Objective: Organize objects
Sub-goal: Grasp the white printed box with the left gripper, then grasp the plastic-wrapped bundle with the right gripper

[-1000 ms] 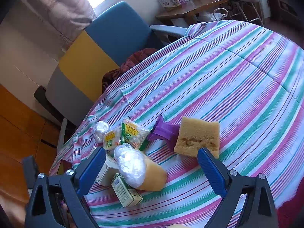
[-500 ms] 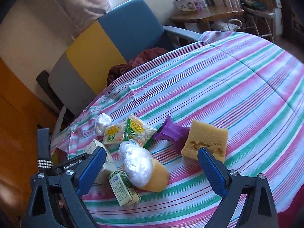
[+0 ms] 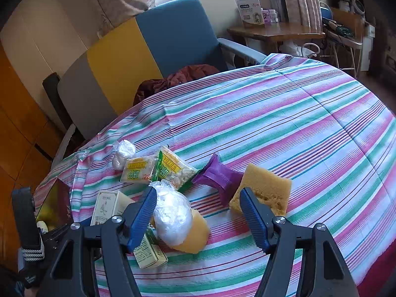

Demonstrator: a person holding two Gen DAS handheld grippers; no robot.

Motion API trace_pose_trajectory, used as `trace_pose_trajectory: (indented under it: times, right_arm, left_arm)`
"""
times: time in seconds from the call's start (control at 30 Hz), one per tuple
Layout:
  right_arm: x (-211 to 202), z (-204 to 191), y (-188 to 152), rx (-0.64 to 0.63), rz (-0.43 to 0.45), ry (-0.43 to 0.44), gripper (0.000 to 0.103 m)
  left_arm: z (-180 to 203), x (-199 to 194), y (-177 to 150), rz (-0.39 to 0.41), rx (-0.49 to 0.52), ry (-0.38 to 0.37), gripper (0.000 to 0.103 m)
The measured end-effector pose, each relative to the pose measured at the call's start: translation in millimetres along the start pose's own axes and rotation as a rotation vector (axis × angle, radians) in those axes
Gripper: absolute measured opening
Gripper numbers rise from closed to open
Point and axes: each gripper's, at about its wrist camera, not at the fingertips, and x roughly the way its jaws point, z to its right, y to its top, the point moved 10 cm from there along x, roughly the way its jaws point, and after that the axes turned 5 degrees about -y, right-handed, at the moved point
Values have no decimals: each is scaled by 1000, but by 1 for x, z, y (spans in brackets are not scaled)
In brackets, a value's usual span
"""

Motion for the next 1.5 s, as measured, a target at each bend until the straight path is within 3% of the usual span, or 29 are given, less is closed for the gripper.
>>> trace_pose_trajectory:
  times: [0.4, 0.6, 1.13, 1.2, 1.23, 1.27, 1.5]
  right_arm:
    - [5, -30, -5, -121, 1, 41, 75]
    - [11, -36, -10, -191, -3, 15, 76]
    - [25, -44, -16, -280, -18, -31, 76]
    - [31, -45, -20, -308, -38, -41, 69]
    - [34, -47, -23, -326, -58, -40, 45]
    - [38, -48, -27, -344, -81, -42, 38]
    - [37, -47, -28, -332, -93, -10, 36]
  left_arm:
    - [-1, 4, 2, -31, -27, 0, 55]
    - [4, 8, 1, -41, 43, 39, 58]
    - [0, 14, -5, -43, 2, -13, 57]
    - [1, 13, -5, -35, 24, -3, 55]
    - [1, 13, -5, -29, 28, -1, 55]
    - [2, 12, -5, -24, 32, 3, 55]
    - [4, -2, -7, 27, 53, 14, 52]
